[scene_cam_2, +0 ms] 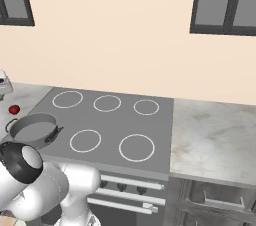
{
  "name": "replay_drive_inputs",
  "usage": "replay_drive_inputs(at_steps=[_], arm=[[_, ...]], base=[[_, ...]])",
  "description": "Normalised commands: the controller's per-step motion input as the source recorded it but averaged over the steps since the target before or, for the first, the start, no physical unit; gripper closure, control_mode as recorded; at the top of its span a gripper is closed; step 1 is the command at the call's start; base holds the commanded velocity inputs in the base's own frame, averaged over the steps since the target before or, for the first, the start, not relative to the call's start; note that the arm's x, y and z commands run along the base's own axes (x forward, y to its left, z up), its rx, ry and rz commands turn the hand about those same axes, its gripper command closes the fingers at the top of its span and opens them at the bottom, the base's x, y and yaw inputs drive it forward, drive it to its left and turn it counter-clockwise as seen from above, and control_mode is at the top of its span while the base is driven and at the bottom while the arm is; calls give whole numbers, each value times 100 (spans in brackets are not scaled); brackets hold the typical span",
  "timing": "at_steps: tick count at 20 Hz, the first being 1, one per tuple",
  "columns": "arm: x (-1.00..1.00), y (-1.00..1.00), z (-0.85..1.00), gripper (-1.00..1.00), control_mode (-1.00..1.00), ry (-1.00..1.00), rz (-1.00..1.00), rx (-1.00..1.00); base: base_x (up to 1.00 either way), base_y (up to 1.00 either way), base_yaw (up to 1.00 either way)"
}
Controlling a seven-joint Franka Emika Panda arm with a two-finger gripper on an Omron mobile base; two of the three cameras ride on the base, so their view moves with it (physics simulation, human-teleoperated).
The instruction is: Turn on the burner for the pot on the stove. Wait thirty seconds for the pot to heat up. Then add the tomato to the pot.
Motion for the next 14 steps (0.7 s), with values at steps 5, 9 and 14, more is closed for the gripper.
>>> replay_drive_inputs(at_steps=[5,9,14], arm=[[24,30,-8,-100,-100,13,0,-5],[24,38,-11,-100,-100,7,0,-12],[14,32,-17,-100,-100,0,0,-19]], base=[[0,0,0],[0,0,0],[0,0,0]])
